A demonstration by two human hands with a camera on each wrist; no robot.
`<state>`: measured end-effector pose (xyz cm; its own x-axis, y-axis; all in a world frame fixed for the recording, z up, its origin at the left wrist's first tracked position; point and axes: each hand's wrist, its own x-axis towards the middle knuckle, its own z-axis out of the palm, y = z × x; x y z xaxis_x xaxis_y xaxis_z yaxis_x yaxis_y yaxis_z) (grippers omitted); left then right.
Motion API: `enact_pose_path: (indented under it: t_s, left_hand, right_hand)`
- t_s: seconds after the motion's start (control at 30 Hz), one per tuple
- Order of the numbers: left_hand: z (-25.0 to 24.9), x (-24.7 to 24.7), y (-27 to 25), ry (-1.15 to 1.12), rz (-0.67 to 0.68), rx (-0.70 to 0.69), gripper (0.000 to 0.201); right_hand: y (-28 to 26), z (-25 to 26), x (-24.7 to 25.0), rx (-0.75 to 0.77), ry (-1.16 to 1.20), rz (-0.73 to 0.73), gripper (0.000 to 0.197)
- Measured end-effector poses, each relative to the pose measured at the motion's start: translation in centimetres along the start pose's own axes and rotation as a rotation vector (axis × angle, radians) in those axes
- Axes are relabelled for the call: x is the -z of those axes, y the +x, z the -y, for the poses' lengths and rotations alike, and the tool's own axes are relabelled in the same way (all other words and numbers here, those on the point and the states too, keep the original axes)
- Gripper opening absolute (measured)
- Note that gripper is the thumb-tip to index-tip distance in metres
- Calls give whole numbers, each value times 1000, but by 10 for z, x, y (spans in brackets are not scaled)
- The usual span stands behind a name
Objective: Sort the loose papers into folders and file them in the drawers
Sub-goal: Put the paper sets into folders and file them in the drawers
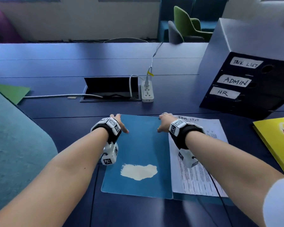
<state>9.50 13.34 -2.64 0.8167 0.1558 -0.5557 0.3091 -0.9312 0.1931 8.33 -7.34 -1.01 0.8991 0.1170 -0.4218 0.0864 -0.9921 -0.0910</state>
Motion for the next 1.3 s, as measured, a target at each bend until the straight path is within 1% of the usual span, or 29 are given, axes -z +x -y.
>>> enact_pose_path:
  t_s: [0.1, 0.17, 0.3, 0.47, 0.67, 0.73, 0.83, 0.9, 0.97, 1.03, 1.2, 1.3]
  left_hand:
    - [-2, -1, 3, 146, 4, -25, 108]
    - [-6, -3, 7, 193, -12, -31, 110]
    - [-12, -8, 10, 231, -66, -34, 102]
    - [-13, -9, 16, 163, -107, -25, 92]
    - [-10, -6, 20, 153, -87, -43, 87]
    - [-11, -5, 22, 146, -83, -49, 86]
    - [-15, -1, 22, 130, -98, -44, 84]
    - [-17, 2, 24, 115, -96, -33, 81]
    - [-18, 7, 26, 51, -76, -35, 78]
    - [-19, 14, 23, -76, -68, -54, 70]
    - [-29, 46, 7, -266, -182, -147, 40]
    - [-42, 67, -10, -315, -247, -216, 35]
  right_hand:
    - [18, 7, 3, -15, 33, 18, 62]
    - [26, 10, 4, -30, 59, 45, 70]
    - [36, 14, -6, -67, 48, 63, 79]
    - [43, 18, -10, -97, 10, 39, 88]
    - [52, 21, -4, -84, -54, 89, 96]
    - [53, 20, -2, -76, -68, 100, 94]
    - [52, 17, -4, -45, -23, 111, 82]
    - [51, 15, -5, -7, -32, 108, 77]
    - [47, 14, -6, 10, -52, 65, 75]
    - [42, 12, -7, -1, -42, 7, 76]
    - [24, 7, -3, -55, 23, -104, 77]
    - [7, 4, 7, -45, 106, -139, 73]
